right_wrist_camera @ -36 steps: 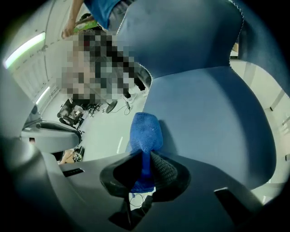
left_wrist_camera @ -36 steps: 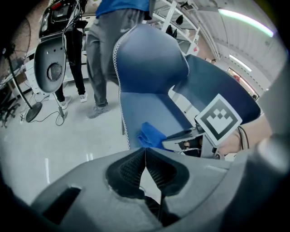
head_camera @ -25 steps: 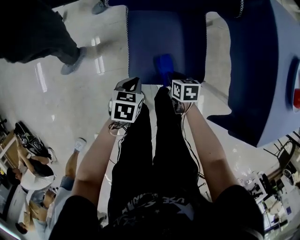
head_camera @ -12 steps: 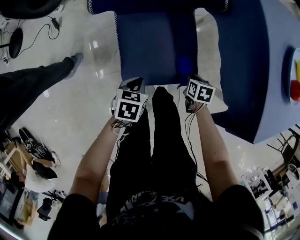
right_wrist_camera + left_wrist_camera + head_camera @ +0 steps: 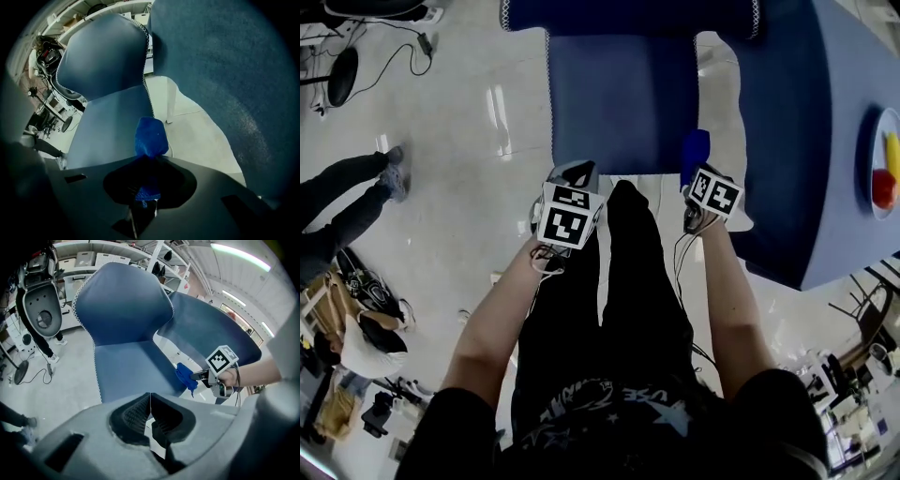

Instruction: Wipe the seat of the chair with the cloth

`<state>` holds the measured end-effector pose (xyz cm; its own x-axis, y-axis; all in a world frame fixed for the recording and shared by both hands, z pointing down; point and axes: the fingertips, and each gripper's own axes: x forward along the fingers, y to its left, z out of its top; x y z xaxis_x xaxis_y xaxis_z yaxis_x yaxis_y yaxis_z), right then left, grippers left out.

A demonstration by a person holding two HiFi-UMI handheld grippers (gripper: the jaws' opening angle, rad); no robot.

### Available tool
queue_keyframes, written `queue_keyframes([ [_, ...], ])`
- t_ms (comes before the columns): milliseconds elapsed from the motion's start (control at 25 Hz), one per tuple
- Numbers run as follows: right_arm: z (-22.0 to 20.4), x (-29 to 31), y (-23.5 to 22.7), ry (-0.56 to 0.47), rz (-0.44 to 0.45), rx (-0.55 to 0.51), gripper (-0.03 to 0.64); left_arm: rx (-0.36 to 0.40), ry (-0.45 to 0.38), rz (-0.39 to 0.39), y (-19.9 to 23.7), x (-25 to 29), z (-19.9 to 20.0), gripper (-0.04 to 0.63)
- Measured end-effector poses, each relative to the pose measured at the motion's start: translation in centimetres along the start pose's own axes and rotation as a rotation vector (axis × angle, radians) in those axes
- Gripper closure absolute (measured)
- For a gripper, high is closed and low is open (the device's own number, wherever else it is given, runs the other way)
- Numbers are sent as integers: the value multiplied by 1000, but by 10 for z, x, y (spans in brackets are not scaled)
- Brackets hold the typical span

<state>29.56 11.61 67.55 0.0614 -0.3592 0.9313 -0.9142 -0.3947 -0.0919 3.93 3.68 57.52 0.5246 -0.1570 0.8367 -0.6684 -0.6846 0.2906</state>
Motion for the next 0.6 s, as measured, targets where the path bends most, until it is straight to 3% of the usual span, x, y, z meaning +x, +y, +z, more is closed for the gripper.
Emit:
queue_keyframes([
  [360,31,-37,44,-70,22,-64,563,-61,-88,34,25,-43,1,574],
  [600,49,-99,97,-142,39,-93,563,49,-141,59,39,-100,0,574],
])
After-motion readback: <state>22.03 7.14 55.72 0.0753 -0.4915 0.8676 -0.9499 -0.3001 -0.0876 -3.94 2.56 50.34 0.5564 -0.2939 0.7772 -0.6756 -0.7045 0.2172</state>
